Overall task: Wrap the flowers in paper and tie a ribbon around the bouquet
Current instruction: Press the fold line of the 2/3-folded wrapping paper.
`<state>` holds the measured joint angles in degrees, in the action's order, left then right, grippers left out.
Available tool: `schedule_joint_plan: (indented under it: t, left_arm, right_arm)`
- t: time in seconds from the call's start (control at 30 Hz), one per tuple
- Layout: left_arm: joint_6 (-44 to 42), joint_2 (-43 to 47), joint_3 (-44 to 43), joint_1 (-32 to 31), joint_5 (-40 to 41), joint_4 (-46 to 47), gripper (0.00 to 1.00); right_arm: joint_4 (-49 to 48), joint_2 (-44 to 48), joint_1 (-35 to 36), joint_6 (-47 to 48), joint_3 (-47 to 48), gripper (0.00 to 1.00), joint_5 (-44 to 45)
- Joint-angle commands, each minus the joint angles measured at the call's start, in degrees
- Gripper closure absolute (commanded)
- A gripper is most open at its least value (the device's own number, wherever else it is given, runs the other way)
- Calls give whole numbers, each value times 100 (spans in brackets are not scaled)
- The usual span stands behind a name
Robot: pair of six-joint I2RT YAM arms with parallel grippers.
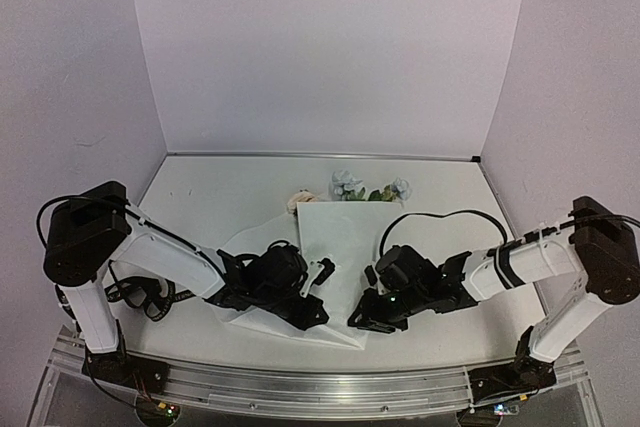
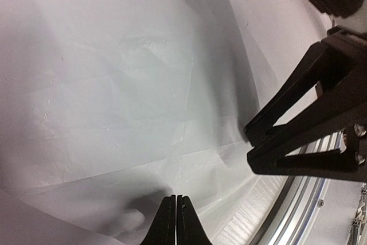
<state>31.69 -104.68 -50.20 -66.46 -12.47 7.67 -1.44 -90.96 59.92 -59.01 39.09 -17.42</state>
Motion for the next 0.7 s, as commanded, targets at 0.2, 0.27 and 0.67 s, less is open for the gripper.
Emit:
schedule_joint_plan:
  t: [0.2,0.27,0.67]
  left_arm:
    - [233,-233,113,-41,161,82,100]
    - [255,-271,117,-39,215,26,100]
    - [252,-440,63,-35,286,-294,100]
  right_arm:
    - [-314,-208,-386,-244,-283,77,-114]
    - [-392,-290,-470,-291,-271,77,-151]
    - [-598,-532,-1212,-498,-104,77,-484]
